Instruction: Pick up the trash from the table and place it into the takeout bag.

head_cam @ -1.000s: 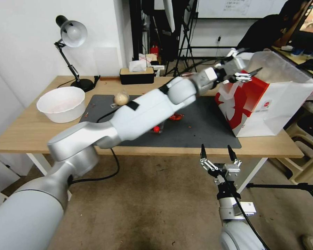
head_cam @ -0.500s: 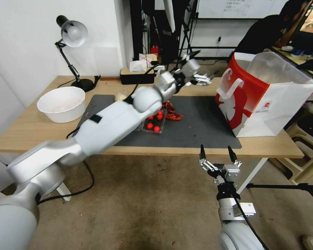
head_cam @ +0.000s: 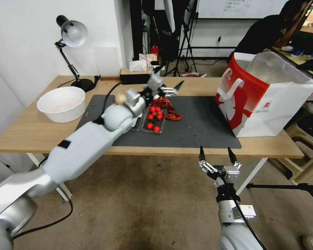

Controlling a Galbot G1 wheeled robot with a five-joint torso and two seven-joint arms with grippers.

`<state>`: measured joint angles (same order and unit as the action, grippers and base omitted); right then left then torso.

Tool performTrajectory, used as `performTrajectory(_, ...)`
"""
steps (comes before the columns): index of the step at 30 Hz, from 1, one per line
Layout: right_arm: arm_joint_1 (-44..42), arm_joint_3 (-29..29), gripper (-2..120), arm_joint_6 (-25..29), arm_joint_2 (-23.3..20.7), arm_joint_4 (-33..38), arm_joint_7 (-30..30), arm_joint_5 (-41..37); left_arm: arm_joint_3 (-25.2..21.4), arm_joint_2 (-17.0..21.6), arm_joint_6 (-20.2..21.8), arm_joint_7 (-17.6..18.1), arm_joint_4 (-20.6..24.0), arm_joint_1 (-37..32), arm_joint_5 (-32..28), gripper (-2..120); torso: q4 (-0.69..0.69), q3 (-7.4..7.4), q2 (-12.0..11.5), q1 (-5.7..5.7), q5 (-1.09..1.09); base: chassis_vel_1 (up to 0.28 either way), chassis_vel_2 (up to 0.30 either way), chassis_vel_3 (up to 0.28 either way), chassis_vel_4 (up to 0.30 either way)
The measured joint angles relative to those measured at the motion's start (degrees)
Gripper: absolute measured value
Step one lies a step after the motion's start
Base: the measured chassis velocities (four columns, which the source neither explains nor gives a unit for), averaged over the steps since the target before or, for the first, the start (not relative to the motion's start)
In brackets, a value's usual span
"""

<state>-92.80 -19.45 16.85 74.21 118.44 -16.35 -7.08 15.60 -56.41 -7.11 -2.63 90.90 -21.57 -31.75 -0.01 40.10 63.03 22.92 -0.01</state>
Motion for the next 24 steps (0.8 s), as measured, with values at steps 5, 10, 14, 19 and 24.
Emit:
performTrajectory(5,0.0,0.3,100,0.0,0.0,0.0,0.0,0.1,-7.0,3.6,0.1,0.0,3.6,-8.3,0.6,100,0.00,0.00,0.0,0.00,0.03,0.000,0.000,0.000,0.000)
performTrajectory(10,-0.1,0.5,100,-0.1,0.0,0.0,0.0,0.3,-15.0,5.7,0.1,-0.2,6.7,-17.1,1.6,100,0.00,-0.01,0.0,0.00,0.04,0.000,0.000,0.000,0.000)
performTrajectory(14,-0.2,0.6,100,0.0,0.0,-0.1,0.0,0.4,-20.9,7.3,-0.3,-0.3,9.0,-23.2,2.6,100,0.01,0.00,0.0,0.00,0.03,0.000,0.000,0.000,0.000)
performTrajectory(19,-0.5,0.8,100,0.0,0.1,-0.2,0.0,0.5,-26.5,8.3,-1.5,1.1,12.8,-31.7,4.4,100,-0.01,0.00,0.0,0.00,0.03,0.000,0.000,0.000,0.000)
performTrajectory(24,-0.7,0.8,100,0.1,0.2,-0.2,0.0,0.6,-29.8,7.9,-2.0,1.5,14.7,-37.7,5.4,100,0.02,0.00,0.0,-0.01,0.00,0.000,0.000,0.000,0.000)
